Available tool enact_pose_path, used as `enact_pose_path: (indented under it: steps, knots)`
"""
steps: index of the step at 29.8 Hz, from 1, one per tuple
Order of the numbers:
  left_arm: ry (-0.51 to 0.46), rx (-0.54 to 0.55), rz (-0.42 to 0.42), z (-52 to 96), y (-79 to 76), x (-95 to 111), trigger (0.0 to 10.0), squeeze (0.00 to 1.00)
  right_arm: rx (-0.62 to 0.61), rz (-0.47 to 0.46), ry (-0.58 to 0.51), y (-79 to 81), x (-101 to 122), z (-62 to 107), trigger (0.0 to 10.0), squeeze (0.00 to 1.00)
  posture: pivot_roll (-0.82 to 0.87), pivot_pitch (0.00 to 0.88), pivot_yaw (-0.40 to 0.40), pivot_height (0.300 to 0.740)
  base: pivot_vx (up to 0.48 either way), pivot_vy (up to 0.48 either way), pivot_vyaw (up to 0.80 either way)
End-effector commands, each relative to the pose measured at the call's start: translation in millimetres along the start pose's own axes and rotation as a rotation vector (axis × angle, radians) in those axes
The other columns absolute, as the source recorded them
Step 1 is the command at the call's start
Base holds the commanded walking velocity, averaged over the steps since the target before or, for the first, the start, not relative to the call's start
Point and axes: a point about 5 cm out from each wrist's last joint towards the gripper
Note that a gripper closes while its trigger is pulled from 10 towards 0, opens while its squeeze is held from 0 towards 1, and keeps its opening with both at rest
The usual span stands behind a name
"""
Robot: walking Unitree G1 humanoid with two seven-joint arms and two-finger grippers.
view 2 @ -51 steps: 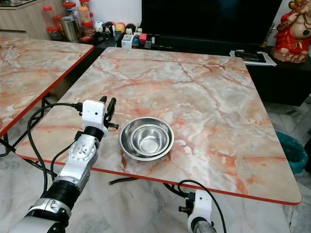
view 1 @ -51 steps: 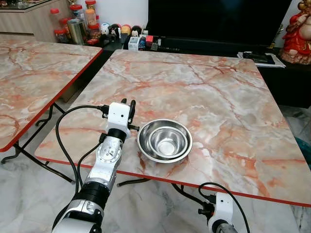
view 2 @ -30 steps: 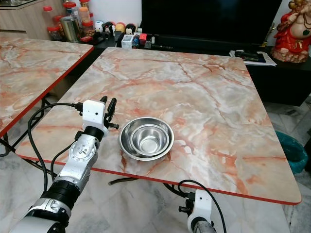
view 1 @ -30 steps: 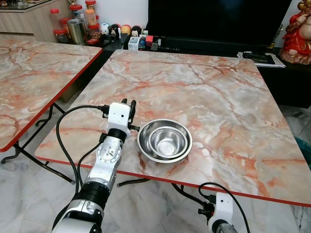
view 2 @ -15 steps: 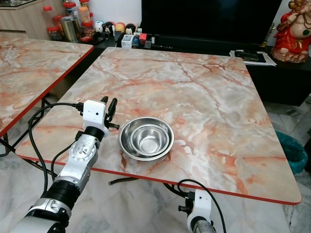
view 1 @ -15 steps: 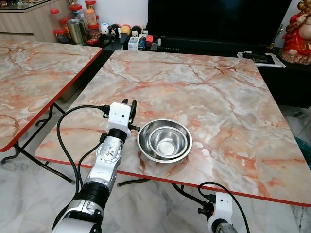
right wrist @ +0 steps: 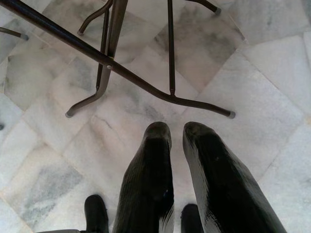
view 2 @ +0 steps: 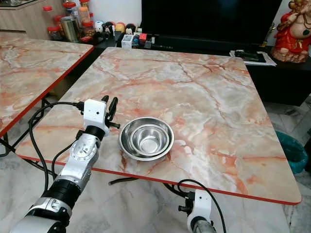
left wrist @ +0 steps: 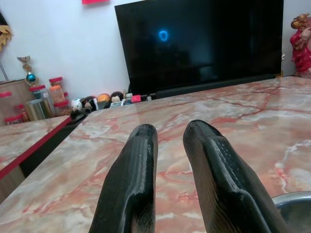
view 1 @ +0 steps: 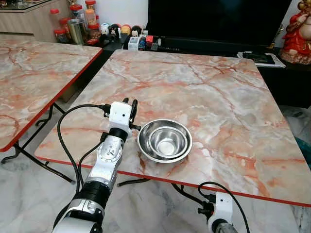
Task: Setting the table
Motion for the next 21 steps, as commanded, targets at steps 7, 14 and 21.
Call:
enact_pose_path:
  steps: [7, 14, 21]
  knots:
    - [0.002, -0.007, -0.005, -3.9, -1.2, 2.2, 10.0, 0.0, -0.005, -0.011, -0.013, -0.6, 2.6, -0.5, 10.0, 0.0, 0.02, 0.0, -0.016, 0.74, 0.0, 0.0, 0.0]
    - [0.002, -0.008, -0.007, -4.5, -1.1, 2.4, 10.0, 0.0, -0.005, -0.011, -0.013, -0.5, 2.8, -0.6, 10.0, 0.0, 0.02, 0.0, -0.015, 0.74, 0.0, 0.0, 0.0]
    - [-0.001, -0.011, -0.004, -4.9, -0.9, 3.0, 10.0, 0.0, -0.003, -0.013, -0.015, 0.5, 3.4, -0.9, 10.0, 0.0, 0.02, 0.0, -0.012, 0.74, 0.0, 0.0, 0.0]
Point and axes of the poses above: a point about 5 cm out from each wrist's last joint towards the gripper, its own z axis pointing back from the gripper into the wrist, its own x axis along the axis of the wrist's last joint, y = z × x, and after that the axes turned 7 degrees about z, right-handed
